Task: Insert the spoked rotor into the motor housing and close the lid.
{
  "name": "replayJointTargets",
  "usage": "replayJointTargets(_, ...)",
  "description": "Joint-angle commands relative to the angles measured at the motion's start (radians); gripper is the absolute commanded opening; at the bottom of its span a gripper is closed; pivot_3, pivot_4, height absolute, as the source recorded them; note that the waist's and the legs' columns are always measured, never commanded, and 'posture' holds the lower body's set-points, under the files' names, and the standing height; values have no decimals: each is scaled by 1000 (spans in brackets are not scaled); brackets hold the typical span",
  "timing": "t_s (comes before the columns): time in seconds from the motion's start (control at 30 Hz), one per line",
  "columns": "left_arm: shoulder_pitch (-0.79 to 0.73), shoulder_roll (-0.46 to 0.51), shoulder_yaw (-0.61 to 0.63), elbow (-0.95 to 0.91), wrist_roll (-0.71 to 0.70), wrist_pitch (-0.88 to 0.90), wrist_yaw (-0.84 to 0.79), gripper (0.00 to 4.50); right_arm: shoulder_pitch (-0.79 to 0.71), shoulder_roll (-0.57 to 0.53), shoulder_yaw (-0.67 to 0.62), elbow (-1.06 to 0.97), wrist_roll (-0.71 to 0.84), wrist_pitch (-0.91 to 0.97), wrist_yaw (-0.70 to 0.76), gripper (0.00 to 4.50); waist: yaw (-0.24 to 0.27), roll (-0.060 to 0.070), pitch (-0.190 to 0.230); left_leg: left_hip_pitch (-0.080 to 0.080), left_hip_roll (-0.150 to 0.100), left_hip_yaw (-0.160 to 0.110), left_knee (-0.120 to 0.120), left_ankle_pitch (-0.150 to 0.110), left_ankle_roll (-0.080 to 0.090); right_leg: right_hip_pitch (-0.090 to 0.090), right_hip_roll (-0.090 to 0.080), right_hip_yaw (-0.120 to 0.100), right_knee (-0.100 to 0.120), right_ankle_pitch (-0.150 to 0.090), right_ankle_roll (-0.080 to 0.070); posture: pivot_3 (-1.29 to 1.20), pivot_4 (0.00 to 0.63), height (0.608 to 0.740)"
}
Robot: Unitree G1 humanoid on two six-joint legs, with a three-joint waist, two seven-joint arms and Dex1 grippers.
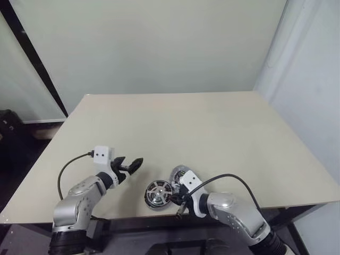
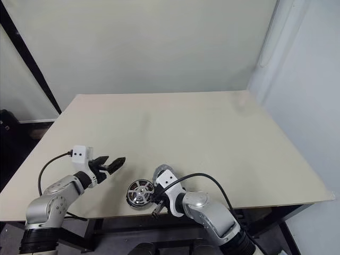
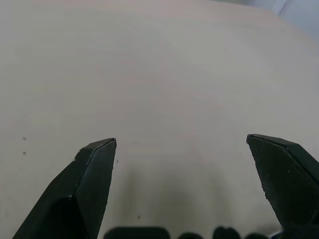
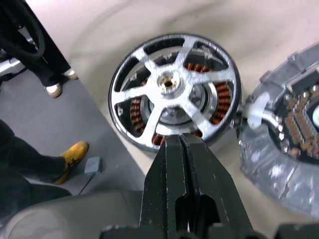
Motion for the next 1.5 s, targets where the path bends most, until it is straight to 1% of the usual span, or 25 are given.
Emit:
replayJointTargets(0.03,-3,14,13,-41,2,-8,-6,4500,-18,27,-3,-8,4,-30,11,22,0,0,0,0,0,0,0,0,0,0,0,0,1,0,0,0,0,740)
replayJointTargets(0.3,0,13,10,-42,3,-8,-6,4500,-21,48,11,-11,5,-16,22,22,0,0,0,3,0,0,2,0,0,-1,0,0,8,0,0,0,0,740)
replayJointTargets(0.47,1,20,2,-41,7,-11,-16,4500,-35,-28,12,-84,2,73,38,22,0,0,0,2,0,0,5,0,-1,0,0,0,8,0,0,0,0,740)
replayJointTargets(0.53,8,34,-11,-44,13,-13,-40,4500,-40,-55,20,-96,-3,100,37,22,0,0,0,2,-1,1,6,0,-1,0,-1,0,8,0,0,0,0,740)
replayJointTargets(0.63,31,93,-44,-45,35,-32,-115,4500,-40,-55,26,-87,-8,105,28,22,-1,0,0,2,0,1,6,-1,-2,-1,0,0,8,0,0,0,0,740)
replayJointTargets(0.73,70,163,-64,-47,43,-73,-223,4500,-40,-38,32,-69,-17,98,18,22,-1,1,0,2,2,1,4,-1,-2,-2,1,-1,9,0,-1,0,0,740)
replayJointTargets(0.8,100,186,-59,-55,30,-107,-284,4500,-38,-25,31,-58,-22,89,9,22,0,1,1,2,2,1,3,-1,-3,-3,0,0,8,0,-1,0,0,740)
replayJointTargets(0.87,125,199,-54,-70,23,-109,-307,4500,-38,-17,30,-47,-28,80,5,22,0,1,1,2,2,1,3,-2,-3,-3,0,0,8,-1,-1,0,0,740)
replayJointTargets(1.0,158,226,-40,-85,10,-62,-327,4500,-43,-2,30,-22,-40,61,-2,22,0,3,2,2,1,1,3,-3,-5,-3,-1,0,7,-1,-1,0,0,740)
replayJointTargets(1.2,190,231,-40,-95,9,-34,-322,4500,-59,30,35,20,-69,17,-12,22,0,3,2,2,2,1,4,-3,-5,-3,-1,-1,7,-1,-1,0,0,740)
replayJointTargets(1.33,217,242,-43,-99,18,-37,-336,4500,-58,46,25,10,-68,5,-9,22,-1,3,2,2,4,3,3,-3,-5,-4,-1,-1,7,-1,-1,0,0,740)
replayJointTargets(1.5,225,234,-32,-104,-6,-2,-331,4500,-49,68,9,-11,-56,2,-11,22,-1,4,2,2,4,2,2,-3,-5,-6,0,-2,7,-1,-1,0,0,740)
